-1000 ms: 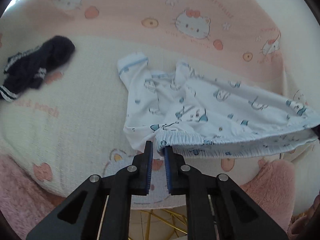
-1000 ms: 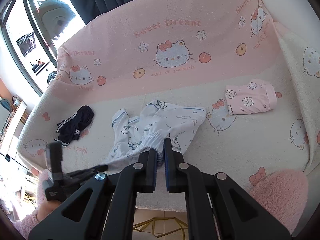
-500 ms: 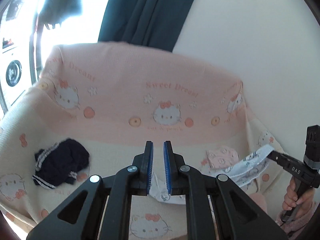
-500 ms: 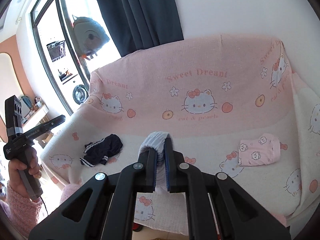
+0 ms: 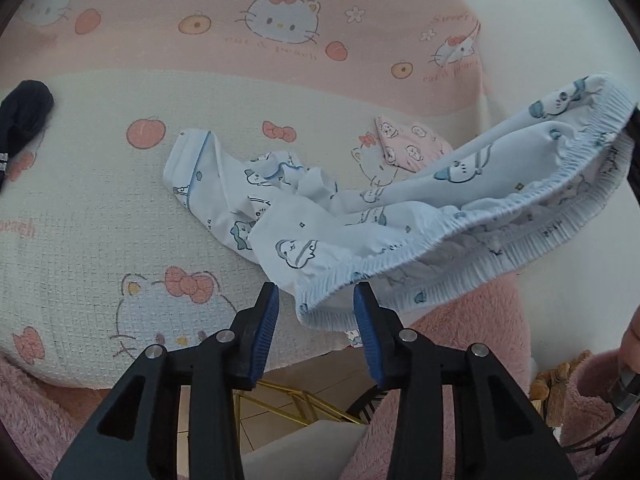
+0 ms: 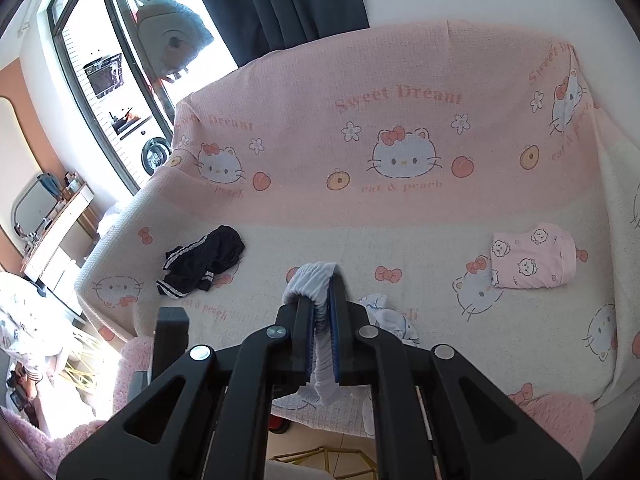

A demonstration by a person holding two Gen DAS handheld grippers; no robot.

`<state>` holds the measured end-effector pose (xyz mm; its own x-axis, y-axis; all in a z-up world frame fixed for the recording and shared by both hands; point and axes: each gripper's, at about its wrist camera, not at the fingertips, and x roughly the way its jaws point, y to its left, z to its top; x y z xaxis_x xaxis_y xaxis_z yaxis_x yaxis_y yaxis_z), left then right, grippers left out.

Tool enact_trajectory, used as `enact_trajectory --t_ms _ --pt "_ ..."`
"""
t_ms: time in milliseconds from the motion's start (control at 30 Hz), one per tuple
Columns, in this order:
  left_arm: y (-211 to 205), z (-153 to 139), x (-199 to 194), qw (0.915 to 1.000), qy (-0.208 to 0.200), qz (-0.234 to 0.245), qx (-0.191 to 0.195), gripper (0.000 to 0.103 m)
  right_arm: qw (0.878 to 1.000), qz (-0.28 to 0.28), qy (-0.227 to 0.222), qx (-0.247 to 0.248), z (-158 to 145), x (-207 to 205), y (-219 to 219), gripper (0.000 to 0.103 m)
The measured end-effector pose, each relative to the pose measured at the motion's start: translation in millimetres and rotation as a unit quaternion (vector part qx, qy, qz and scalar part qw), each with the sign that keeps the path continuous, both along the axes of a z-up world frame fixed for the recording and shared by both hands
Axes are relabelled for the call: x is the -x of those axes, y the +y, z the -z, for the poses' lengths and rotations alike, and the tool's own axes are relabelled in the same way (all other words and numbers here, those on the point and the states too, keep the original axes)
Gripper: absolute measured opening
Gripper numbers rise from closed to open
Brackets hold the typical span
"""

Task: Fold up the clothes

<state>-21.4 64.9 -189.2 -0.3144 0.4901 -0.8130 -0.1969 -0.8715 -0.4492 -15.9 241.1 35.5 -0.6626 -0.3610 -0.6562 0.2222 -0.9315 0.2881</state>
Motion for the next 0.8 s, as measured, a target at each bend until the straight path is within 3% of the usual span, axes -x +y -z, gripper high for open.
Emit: enact_trajectory --t_ms 100,167,233,267,400,567,700,800 --pt "6.7 23.3 12.0 0.9993 -0.032 0.002 0.018 0.041 1.0 -0.007 0.005 0.01 -5.8 -5.5 -0.3 0.006" --pt "10.1 28.4 15.2 0.9994 -0.025 0.001 0.026 0.041 1.0 -0.006 0.012 0.004 -10.2 -7.9 0.8 0.006" --pt "10.7 25.1 17.2 0.9993 -0.004 -0.005 0.037 0.025 1.0 -0.005 0.019 -0.006 -14.8 -10.0 2.2 0.006" --pt "3.7 12.4 18.8 0.9989 0.013 -0.015 0.042 0.005 1.0 -0.004 0.023 -0.011 -17.1 -11.0 2.9 0.006" --pt "-24.6 -38.6 25.5 0.9931 0.083 -0.054 0.064 0.005 0.999 -0.001 0.037 -0.031 -26.2 -15.1 5.7 0.006" --pt "-59.3 -100.6 33.2 0.977 0.166 -0.101 0.089 0.005 0.998 -0.005 0.046 -0.038 -31.6 -16.1 4.1 0.006" --pt "-74.1 -116.0 26.0 0.9725 0.178 -0.121 0.09 0.005 0.998 -0.01 0.05 -0.038 -34.0 -15.6 1.1 0.006" --pt "-91.2 -137.0 14.1 0.9668 0.2 -0.146 0.063 0.005 0.998 -0.014 0.053 -0.039 -35.8 -15.3 -1.1 0.006"
